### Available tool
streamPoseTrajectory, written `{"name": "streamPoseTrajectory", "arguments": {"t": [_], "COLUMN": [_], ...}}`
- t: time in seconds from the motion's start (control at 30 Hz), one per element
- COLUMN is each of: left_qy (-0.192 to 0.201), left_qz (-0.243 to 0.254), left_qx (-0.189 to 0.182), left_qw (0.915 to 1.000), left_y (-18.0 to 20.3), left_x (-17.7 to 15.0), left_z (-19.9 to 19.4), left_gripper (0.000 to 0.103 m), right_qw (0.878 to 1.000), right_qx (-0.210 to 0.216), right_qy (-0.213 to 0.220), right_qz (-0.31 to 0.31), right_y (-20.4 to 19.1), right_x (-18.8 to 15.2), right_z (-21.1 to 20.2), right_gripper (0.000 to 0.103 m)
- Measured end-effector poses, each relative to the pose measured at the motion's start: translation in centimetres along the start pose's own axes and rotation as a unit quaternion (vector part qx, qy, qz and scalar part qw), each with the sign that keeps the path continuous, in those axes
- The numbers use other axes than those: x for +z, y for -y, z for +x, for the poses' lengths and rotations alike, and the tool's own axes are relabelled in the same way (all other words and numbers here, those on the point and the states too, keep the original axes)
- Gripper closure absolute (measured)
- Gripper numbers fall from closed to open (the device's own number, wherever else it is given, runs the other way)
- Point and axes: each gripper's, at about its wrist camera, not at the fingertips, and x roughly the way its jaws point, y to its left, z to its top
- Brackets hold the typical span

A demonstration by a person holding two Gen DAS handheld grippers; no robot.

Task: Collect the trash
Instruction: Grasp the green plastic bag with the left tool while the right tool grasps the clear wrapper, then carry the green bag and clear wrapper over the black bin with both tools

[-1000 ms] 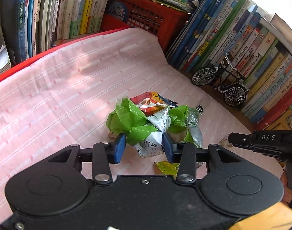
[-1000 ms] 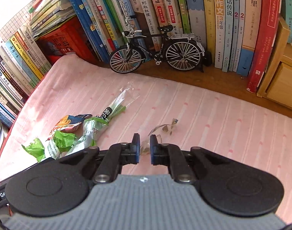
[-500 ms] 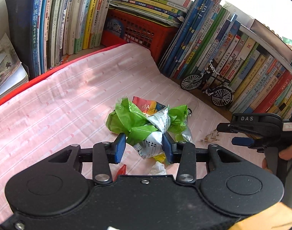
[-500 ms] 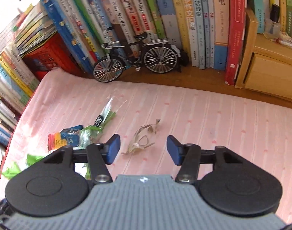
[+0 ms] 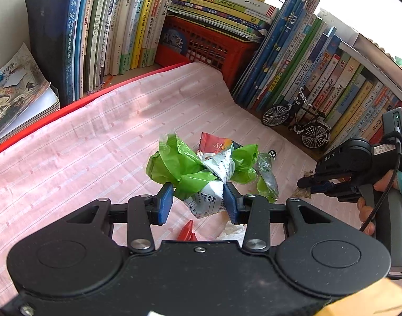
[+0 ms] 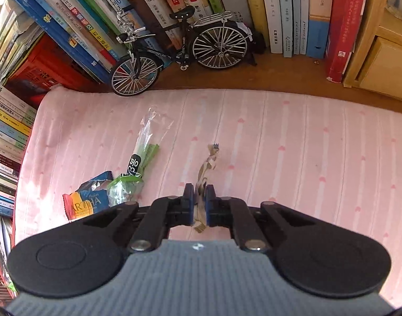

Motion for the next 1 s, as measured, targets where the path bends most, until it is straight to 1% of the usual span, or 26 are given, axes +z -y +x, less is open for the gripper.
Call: {"name": "streamPoseTrajectory", "arguments": {"t": [0.1, 0.3, 0.4, 0.5, 0.6, 0.77, 0.87, 1.0], "left_qy": [-0.001, -0.002, 0.000, 0.003, 0.006, 0.002, -0.006, -0.016], "left_qz": [0.008, 0.018, 0.028, 0.033, 0.040, 0.047, 0.056, 0.064], "left_qx": [-0.002, -0.011, -0.017, -0.025, -0.031, -0.048, -0.056, -0.069], "left_qw": [1.0000, 0.9998, 0.9995, 0.9991, 0.9987, 0.9977, 0.9969, 0.9954], "left_y": [0.5, 1.1, 1.4, 1.2, 0.5, -2.1, -4.0, -6.8], "left_x": [0.2, -0.2, -0.8, -1.5, -2.5, -5.0, -6.7, -8.9], "left_z": [-0.5, -2.5, -4.3, -6.5, -9.2, -14.6, -17.4, -20.9], "left_gripper": [0.064, 0.064, 0.064, 0.064, 0.064, 0.064, 0.064, 0.064], "right_qw": [1.000, 0.999, 0.999, 0.998, 0.997, 0.996, 0.996, 0.996], "right_qx": [0.011, 0.035, 0.041, 0.048, 0.053, 0.054, 0.049, 0.040], "right_qy": [0.002, 0.019, 0.028, 0.033, 0.037, 0.049, 0.059, 0.062], "right_qz": [0.009, 0.020, 0.022, 0.029, 0.034, 0.043, 0.044, 0.042], "right_y": [0.5, 1.2, 1.5, 2.1, 2.4, 2.6, 1.6, 0.2], "right_x": [-0.4, -1.8, -3.2, -5.3, -8.0, -13.9, -17.6, -22.4], "right_z": [-1.0, -4.7, -7.0, -9.1, -11.0, -14.5, -16.7, -18.8], "right_gripper": [0.092, 0.093, 0.093, 0.093, 0.093, 0.093, 0.093, 0.092]}}
